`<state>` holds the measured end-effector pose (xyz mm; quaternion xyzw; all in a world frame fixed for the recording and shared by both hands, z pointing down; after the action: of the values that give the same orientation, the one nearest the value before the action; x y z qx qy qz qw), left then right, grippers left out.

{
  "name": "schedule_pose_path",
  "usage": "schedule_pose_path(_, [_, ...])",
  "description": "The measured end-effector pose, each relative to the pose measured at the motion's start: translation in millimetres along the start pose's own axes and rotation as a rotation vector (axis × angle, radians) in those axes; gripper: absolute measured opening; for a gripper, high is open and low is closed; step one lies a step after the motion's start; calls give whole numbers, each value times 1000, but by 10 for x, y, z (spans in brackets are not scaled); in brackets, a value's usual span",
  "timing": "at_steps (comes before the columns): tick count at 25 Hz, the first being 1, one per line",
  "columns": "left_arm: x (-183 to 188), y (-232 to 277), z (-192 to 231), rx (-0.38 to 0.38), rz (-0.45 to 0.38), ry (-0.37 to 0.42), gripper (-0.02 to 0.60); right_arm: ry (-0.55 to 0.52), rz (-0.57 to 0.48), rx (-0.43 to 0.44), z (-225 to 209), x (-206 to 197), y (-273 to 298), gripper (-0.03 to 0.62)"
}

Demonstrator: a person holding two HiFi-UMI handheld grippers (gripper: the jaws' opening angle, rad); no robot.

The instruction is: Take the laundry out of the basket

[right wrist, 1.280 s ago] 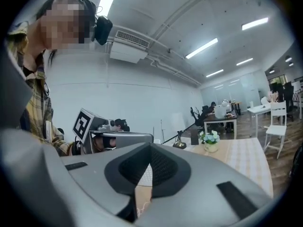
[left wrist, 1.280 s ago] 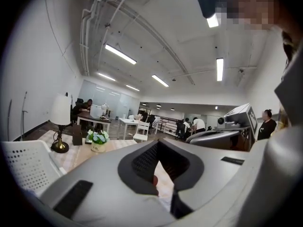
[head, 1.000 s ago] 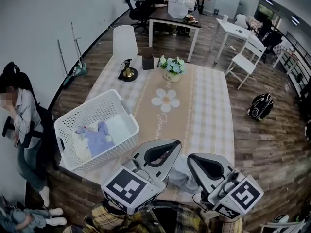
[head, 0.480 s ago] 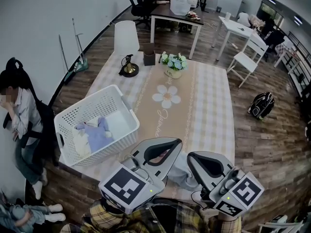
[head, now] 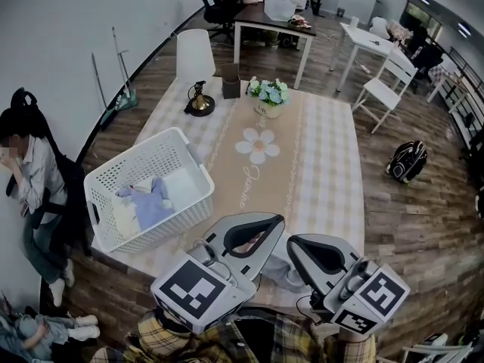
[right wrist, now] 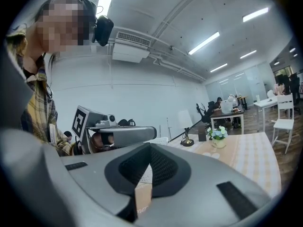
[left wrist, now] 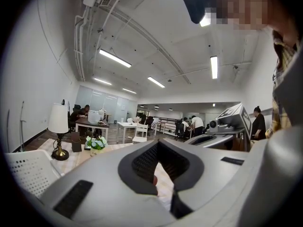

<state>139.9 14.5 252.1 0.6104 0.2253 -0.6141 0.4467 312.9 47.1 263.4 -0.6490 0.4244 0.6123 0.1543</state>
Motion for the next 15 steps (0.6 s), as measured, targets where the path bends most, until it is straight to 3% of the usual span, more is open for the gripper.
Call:
schedule_pose_path(8, [-67,-67,-143,30,11,-13,25,16,-7,25,26,-101,-112,14])
schedule_pose_path(15, [-262,-248,-251,124,26,-45,25,13,-18,90,18,-226,-137,14])
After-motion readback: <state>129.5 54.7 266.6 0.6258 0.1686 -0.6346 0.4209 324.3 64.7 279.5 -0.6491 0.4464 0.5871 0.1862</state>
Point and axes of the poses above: the fingertips, and each gripper's own axes: y forward along the fingers, z to its left, x out of its top, the point moved 10 cm from there along -y, backward along the fingers, and after that the axes turned 9 degrees about z, right-handed, at the moved point
